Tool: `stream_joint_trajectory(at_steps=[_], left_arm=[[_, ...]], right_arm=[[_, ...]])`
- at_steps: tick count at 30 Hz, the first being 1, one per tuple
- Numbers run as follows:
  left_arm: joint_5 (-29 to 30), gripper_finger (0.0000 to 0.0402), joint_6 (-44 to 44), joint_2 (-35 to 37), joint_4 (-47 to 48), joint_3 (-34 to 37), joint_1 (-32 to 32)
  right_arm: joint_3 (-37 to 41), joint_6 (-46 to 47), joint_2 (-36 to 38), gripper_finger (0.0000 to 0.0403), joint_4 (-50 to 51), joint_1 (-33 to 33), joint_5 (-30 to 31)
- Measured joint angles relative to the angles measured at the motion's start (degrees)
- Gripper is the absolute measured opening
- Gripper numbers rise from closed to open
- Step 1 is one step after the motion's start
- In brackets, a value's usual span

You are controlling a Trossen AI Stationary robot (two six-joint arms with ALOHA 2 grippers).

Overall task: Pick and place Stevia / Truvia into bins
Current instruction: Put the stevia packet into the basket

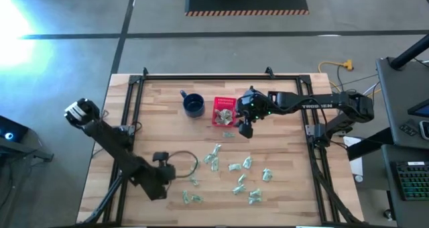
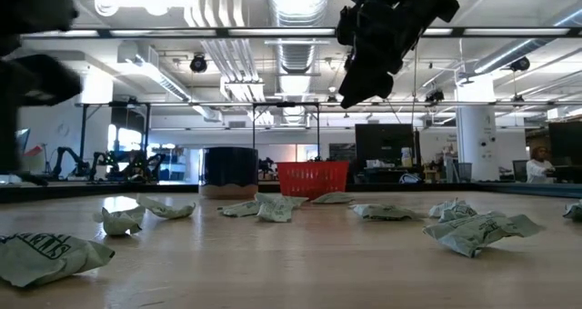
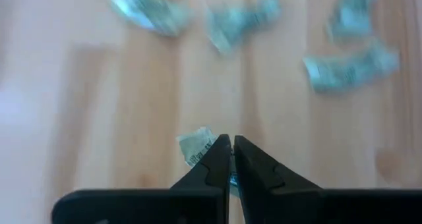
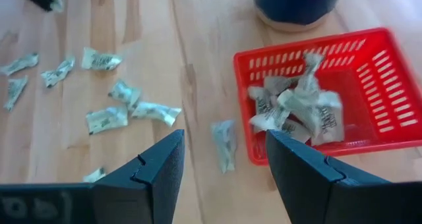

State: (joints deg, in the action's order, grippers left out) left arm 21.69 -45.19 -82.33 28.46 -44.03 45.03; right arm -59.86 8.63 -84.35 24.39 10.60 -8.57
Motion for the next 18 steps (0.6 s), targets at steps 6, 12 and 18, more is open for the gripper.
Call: stream_joint_trajectory(at_steps=[6, 12, 18], left_arm=[[6.8, 0.0, 6.1, 6.2, -0.8, -0.1, -6.1], [8.8, 0.0, 19.1, 10.1, -7.6, -0.1, -17.2], [4.8, 0.0, 34.1, 9.1, -25.2, -0.2, -30.1]], right_arm=[[0.0, 0.3, 1.8, 0.0203, 5.8, -1.4, -0.7], [0.4, 1.4, 5.5, 0.0203, 16.6, -3.6, -0.5], [4.4, 6.0, 11.0, 0.0203, 19.1, -5.5, -0.5]])
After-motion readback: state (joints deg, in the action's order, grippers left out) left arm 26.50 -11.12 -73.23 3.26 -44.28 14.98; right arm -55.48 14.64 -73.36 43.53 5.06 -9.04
